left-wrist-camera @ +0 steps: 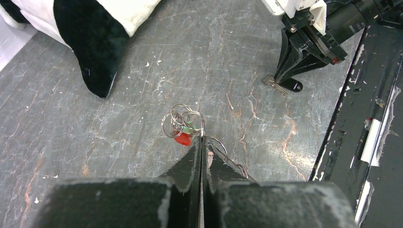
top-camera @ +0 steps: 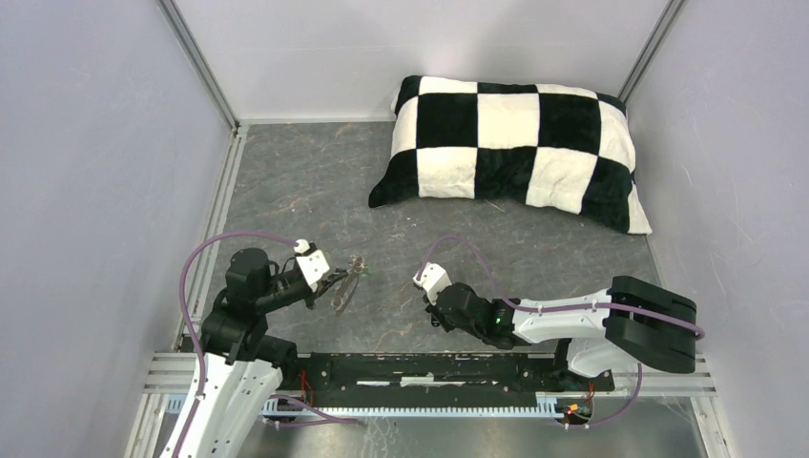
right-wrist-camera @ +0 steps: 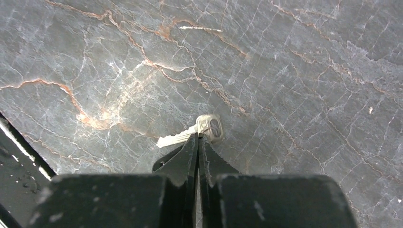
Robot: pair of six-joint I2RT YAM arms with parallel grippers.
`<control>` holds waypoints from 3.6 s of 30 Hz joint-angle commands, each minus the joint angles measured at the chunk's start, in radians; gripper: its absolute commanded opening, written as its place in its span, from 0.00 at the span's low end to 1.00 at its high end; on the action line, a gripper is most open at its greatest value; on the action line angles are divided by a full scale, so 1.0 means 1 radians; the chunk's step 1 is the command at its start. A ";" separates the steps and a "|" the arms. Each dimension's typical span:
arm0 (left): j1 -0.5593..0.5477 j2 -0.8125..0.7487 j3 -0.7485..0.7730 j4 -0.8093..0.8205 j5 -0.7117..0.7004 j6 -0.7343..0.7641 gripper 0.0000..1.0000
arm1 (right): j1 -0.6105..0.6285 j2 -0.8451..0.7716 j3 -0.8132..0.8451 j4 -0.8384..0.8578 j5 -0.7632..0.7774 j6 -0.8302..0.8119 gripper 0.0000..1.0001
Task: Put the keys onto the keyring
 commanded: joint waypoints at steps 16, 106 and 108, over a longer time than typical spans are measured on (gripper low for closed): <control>0.000 0.200 -0.065 0.207 -0.143 0.078 0.02 | -0.022 -0.160 -0.009 -0.012 -0.026 0.052 0.61; -0.082 0.552 -0.084 0.238 0.285 0.341 0.02 | -0.222 0.491 -0.129 1.623 -0.744 0.517 0.01; -0.082 0.550 -0.076 0.258 0.299 0.333 0.02 | -0.229 0.479 -0.131 1.622 -0.739 0.513 0.00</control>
